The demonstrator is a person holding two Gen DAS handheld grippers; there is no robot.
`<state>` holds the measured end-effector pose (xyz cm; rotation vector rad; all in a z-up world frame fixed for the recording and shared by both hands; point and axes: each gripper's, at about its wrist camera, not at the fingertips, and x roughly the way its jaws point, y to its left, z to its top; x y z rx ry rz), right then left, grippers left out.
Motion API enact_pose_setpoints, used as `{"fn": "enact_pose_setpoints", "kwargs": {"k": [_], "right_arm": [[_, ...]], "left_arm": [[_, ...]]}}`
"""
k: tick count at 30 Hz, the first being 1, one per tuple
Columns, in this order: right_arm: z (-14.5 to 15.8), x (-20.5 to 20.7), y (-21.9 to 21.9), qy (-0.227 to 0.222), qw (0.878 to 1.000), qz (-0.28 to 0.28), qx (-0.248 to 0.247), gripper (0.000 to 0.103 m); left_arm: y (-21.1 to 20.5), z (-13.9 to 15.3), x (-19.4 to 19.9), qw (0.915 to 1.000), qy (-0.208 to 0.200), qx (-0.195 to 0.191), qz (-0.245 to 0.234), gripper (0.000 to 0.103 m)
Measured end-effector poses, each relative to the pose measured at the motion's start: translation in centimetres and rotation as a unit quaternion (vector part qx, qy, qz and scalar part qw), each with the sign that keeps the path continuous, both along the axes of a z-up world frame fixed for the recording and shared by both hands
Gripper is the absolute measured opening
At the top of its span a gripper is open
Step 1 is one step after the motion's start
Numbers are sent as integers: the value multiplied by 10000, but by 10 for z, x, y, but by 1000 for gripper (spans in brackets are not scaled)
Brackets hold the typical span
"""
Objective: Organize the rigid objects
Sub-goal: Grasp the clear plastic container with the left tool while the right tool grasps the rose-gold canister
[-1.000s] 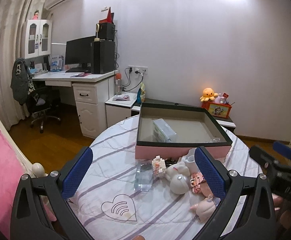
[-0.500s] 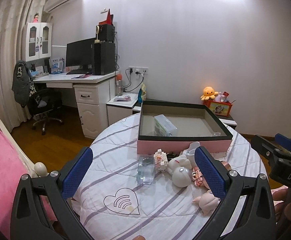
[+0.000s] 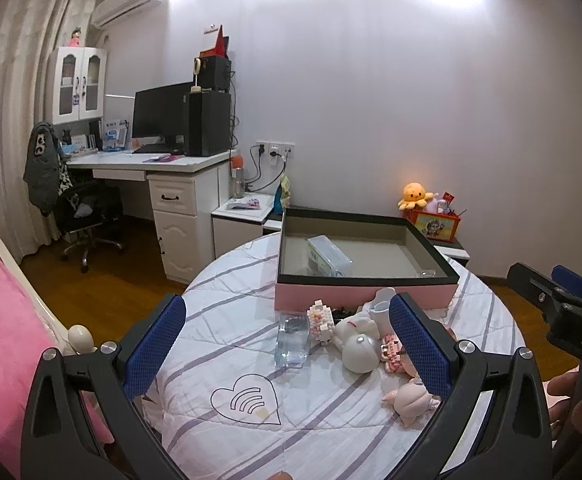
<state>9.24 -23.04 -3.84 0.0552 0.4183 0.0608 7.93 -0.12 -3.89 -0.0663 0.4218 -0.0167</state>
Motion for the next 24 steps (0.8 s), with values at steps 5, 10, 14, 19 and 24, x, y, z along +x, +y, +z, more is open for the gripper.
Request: {"fn": "enact_pose_setpoints", "kwargs": {"k": [5, 10, 14, 19, 24], "right_arm": [[2, -3, 2, -36, 10000, 34, -13, 103], [-1, -2, 3, 11, 10000, 90, -17, 103], [-10, 3, -3, 177, 9998, 36, -37, 103], [-36, 13, -13, 596, 9981, 163, -34, 103], [-70, 32, -1, 1159, 9914, 587, -155, 103]], "left_arm": [[-1, 2, -2, 10000, -38, 20, -15, 103], [-1, 0, -2, 10000, -14, 35, -22, 103], [2, -8, 3, 9998, 178, 54, 33, 103], [4, -33, 17, 9983, 561, 137, 51, 103], [3, -62, 40, 9950, 966, 235, 55, 103]]}}
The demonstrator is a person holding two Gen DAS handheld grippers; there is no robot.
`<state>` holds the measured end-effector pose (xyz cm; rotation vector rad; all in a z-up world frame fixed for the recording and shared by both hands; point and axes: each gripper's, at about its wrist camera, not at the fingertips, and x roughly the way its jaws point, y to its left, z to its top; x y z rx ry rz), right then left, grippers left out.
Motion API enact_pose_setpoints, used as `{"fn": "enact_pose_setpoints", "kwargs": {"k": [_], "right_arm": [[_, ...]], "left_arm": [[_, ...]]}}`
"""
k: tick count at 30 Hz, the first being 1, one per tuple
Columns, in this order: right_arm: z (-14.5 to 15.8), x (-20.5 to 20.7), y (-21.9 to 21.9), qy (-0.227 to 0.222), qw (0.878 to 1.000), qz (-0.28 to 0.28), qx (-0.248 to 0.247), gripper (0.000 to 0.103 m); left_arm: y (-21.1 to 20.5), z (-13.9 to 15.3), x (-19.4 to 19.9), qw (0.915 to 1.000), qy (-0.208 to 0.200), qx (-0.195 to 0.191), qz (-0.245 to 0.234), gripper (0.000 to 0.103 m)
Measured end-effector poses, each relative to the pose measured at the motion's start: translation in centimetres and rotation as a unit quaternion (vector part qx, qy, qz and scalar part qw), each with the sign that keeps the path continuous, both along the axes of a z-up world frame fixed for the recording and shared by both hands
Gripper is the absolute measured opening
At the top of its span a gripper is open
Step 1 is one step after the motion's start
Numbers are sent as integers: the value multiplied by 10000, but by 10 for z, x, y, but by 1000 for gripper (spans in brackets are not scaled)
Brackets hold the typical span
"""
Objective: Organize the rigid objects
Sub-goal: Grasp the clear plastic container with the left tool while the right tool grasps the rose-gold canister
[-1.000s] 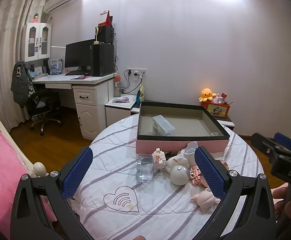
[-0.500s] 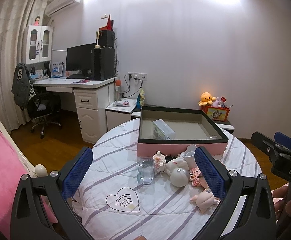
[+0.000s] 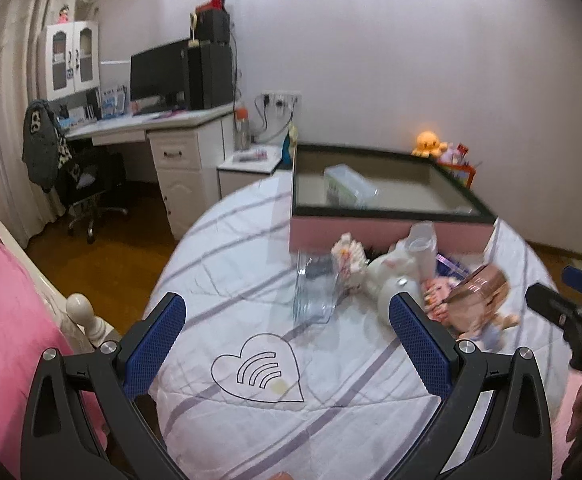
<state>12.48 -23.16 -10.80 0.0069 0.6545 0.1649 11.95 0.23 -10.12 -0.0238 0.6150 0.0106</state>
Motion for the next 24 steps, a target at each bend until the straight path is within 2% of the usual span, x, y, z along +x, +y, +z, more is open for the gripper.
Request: {"fn": "enact_pose_setpoints", "kwargs": {"k": [8, 12, 13, 14, 15, 16, 17, 19, 20, 21, 24], "right_arm": [[-26, 26, 21, 292, 9990, 328, -46, 103], [-32, 34, 24, 347, 9987, 384, -44, 98], [-33, 36, 24, 356, 9986, 389, -30, 95], [-34, 37, 24, 372, 9985, 400, -17, 87], [-35, 39, 23, 395, 9984, 416, -7, 73], [-36, 41, 23, 414, 9982, 435, -1, 68], [-37, 43, 23, 451, 9977, 498, 22, 60], [-38, 43, 24, 450, 9974, 558, 23, 57], [-38, 42, 24, 439, 9973, 584, 51, 57], [-37, 41, 22, 431, 9971, 618, 144, 57], [-34, 38, 16, 390, 9969, 620, 280, 57]], "left_arm": [[6, -31, 42, 9989, 445, 67, 104, 103], [5, -37, 57, 9985, 546, 27, 5, 103], [4, -40, 61, 9983, 581, 42, -25, 103], [2, -42, 65, 9981, 607, 72, -42, 103], [0, -45, 70, 9979, 633, 114, -44, 103], [-2, -48, 75, 9975, 681, 165, -44, 103], [-3, -50, 80, 9972, 728, 181, -55, 99], [-2, -53, 87, 9965, 814, 16, -164, 74], [-1, -55, 91, 9956, 904, -116, -227, 47], [-1, -57, 94, 9946, 988, -190, -267, 38], [1, -58, 91, 9943, 943, -330, -378, 38]]}}
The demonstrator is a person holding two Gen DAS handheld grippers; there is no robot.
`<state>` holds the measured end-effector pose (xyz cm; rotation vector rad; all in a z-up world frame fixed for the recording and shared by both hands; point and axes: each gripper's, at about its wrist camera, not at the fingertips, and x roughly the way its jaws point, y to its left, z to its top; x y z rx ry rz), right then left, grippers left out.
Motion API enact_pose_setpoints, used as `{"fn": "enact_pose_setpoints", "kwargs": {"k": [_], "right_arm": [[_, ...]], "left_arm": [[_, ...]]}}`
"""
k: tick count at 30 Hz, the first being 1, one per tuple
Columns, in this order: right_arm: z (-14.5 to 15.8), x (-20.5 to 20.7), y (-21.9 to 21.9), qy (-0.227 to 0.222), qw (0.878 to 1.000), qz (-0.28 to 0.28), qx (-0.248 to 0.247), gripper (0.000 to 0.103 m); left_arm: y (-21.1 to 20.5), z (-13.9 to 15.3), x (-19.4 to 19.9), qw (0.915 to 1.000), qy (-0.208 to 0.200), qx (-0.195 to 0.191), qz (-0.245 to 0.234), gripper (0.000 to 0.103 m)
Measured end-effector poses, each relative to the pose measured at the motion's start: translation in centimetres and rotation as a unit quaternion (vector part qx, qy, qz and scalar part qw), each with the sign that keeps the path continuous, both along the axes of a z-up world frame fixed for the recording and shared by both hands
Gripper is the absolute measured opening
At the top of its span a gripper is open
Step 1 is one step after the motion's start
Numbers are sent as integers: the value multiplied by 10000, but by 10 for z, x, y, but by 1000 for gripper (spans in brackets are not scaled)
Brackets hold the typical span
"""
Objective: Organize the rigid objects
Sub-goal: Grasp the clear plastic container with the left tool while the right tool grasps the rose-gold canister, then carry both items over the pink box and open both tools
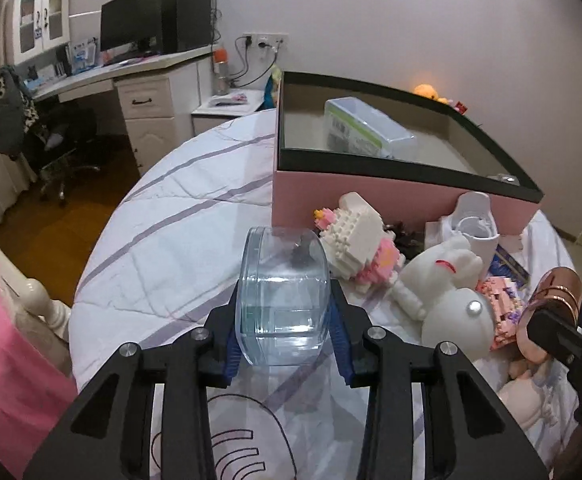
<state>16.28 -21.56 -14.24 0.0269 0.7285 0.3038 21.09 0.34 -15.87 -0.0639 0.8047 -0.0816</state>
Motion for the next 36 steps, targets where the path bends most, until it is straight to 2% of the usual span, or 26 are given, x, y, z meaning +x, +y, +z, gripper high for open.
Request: {"fn": "enact_pose_setpoints", "kwargs": {"k": [9, 14, 19, 24, 28, 36], "right_arm": [[11, -3, -4, -107, 9999, -1, 77, 57], [26, 1, -3, -234, 9997, 32, 35, 57], [55, 20, -4, -447, 9989, 79, -150, 57], [85, 64, -13, -514, 9984, 73, -218, 57], [93, 113, -20, -339, 9993, 6, -153, 57], [53, 194, -38, 347, 9989, -286, -93, 57]], "left_arm": [[5, 20, -22, 9994, -348, -6, 19, 38], [1, 48, -30, 9980, -626, -12, -119, 38], [-10, 82, -19, 9955, -885, 36, -337, 38], [-24, 110, 14, 9931, -1030, 45, -564, 38], [-39, 117, 65, 9938, -803, -59, -767, 38], [-79, 91, 141, 9948, -214, -115, -994, 38]]}}
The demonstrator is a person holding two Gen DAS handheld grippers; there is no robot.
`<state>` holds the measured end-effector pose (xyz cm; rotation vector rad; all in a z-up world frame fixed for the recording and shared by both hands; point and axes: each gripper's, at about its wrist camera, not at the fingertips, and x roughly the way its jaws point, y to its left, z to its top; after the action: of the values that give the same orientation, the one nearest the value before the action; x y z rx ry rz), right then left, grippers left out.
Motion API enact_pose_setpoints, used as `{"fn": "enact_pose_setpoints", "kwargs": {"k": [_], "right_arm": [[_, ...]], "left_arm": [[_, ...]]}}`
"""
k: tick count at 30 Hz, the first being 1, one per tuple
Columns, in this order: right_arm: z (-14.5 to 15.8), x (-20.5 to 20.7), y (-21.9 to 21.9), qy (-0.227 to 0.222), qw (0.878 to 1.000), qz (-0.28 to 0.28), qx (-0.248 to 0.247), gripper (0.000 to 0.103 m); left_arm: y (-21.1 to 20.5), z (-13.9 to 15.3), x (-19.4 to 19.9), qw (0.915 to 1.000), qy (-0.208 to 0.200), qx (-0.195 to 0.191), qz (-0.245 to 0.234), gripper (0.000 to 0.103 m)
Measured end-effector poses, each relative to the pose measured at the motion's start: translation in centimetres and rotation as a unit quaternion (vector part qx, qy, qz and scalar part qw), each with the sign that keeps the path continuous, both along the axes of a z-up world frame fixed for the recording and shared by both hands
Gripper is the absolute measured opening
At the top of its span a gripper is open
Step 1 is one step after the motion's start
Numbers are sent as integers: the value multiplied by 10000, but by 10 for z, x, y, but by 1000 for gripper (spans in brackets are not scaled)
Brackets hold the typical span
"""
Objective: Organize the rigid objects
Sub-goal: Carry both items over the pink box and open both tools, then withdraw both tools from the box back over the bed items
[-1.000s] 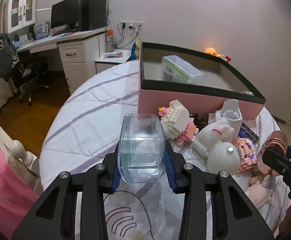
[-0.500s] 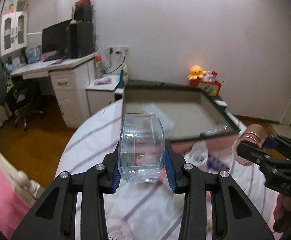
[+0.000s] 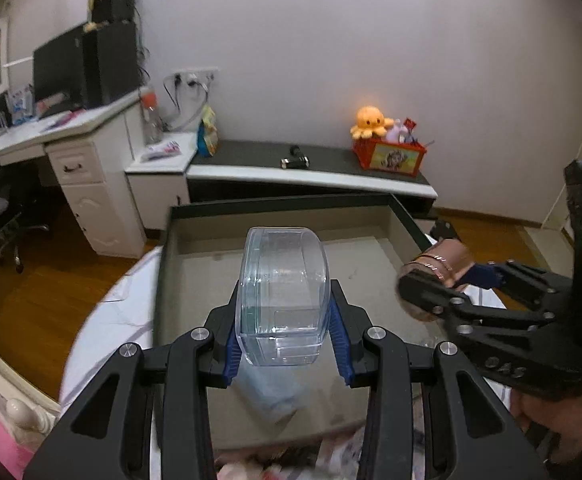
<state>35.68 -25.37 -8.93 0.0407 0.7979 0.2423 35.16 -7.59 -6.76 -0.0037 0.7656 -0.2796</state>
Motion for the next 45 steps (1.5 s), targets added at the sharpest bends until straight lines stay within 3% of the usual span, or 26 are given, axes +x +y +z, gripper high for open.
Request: {"fn": "enact_pose_setpoints", "kwargs": {"k": [8, 10, 12, 13, 15, 17, 18, 19, 22, 31, 45], "right_arm": [[-25, 22, -4, 312, 9995, 13, -66, 57], [-27, 24, -3, 370, 9993, 36, -60, 57], [-29, 24, -3, 385, 9992, 24, -101, 60], [-28, 23, -4, 382, 9992, 0, -121, 63], [-27, 21, -9, 371, 9992, -101, -84, 87], [-23, 14, -11, 299, 9995, -113, 25, 90], [-20, 9, -11, 277, 9995, -133, 35, 100], [-18, 5, -11, 219, 9996, -179, -2, 103], [-4, -15, -10, -175, 9995, -271, 17, 103], [29, -88, 3, -696, 9966, -389, 188, 103], [49, -184, 15, -1269, 9903, -519, 223, 103]], "left_arm": [[-17, -34, 32, 9989, 453, 115, -37, 38], [-16, -35, 32, 9988, 444, 207, 9, 51], [-13, -32, 28, 9992, 324, 225, 98, 77], [-9, -28, 25, 9994, 236, 215, 162, 83], [0, -21, 18, 9995, 96, 168, 258, 98], [8, -13, 7, 9995, -51, 119, 296, 102], [11, -10, 1, 9993, -126, 138, 320, 103], [14, -5, -8, 9988, -241, 204, 373, 103], [24, 8, -34, 9968, -558, 234, 515, 103], [50, 40, -115, 9898, -1199, 103, 763, 103], [61, 43, -212, 9842, -1543, 219, 836, 103]]}}
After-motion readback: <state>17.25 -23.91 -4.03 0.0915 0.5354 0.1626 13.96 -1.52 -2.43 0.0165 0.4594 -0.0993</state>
